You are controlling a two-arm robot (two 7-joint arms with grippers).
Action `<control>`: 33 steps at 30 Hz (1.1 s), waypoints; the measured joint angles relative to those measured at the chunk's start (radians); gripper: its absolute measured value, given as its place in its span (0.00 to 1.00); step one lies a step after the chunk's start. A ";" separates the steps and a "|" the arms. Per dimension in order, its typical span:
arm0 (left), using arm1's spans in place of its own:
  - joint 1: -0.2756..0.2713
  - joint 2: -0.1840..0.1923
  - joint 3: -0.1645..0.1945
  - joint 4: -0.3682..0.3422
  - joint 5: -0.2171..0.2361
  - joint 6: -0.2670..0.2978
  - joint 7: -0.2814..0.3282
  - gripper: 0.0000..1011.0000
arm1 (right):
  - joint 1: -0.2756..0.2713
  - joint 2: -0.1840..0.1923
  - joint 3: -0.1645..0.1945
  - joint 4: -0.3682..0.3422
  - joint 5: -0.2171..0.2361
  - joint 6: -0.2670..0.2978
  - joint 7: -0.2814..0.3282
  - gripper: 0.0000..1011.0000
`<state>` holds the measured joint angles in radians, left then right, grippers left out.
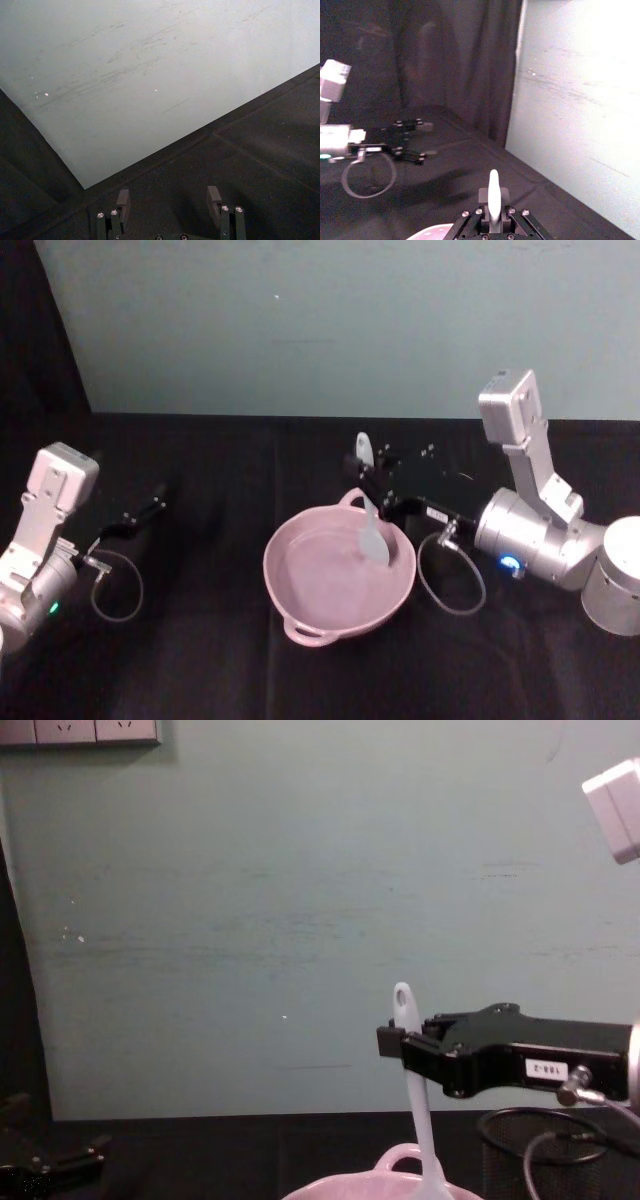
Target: Use the one hand to pick up the spoon and stir the clear water in the bowl.
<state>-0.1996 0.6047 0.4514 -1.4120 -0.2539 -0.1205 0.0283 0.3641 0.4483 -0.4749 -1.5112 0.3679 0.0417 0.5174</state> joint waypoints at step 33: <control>0.000 0.000 0.000 0.000 0.000 0.000 0.000 0.99 | 0.067 -0.096 -0.100 0.082 0.074 -0.042 0.087 0.12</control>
<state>-0.1995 0.6047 0.4514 -1.4120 -0.2539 -0.1205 0.0283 0.4311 0.3518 -0.5750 -1.4291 0.4424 -0.0003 0.6043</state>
